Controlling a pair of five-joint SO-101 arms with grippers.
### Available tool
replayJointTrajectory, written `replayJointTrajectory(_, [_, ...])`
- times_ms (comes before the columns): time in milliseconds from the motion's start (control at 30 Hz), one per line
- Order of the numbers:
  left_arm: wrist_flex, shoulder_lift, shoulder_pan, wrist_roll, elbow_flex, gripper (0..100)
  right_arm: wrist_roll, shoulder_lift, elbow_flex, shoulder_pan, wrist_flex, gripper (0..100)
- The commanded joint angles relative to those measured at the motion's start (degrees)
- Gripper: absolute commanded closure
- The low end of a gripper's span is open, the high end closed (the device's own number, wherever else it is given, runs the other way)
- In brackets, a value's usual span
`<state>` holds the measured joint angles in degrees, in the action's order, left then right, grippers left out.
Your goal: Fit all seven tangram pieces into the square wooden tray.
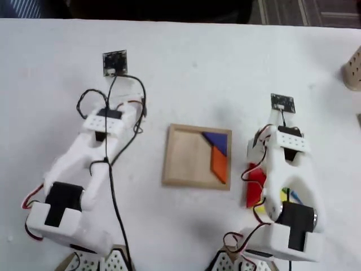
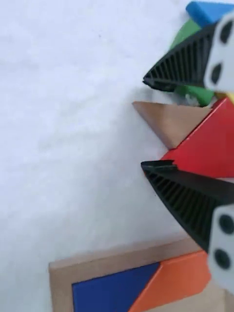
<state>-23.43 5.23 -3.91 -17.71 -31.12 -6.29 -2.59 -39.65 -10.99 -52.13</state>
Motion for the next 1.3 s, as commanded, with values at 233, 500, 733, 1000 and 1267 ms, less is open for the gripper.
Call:
replayJointTrajectory(233, [1.1,4.5,0.2,0.4,6.1,98,4.0,0.2,-0.2,1.2,-0.3,76.7])
replayJointTrajectory(500, [1.1,4.8,-0.7,0.4,6.1,98,4.0,0.2,-0.4,0.7,-0.2,76.6])
replayJointTrajectory(733, [1.1,4.9,-0.7,0.4,6.1,98,3.6,2.9,1.1,1.1,-1.5,76.9])
replayJointTrajectory(1000, [1.1,4.9,-0.7,0.4,6.1,98,-0.1,4.6,2.7,1.4,-4.8,76.9])
replayJointTrajectory(1267, [1.1,4.9,-0.7,0.4,6.1,98,-0.1,4.7,2.7,1.1,-4.8,78.7])
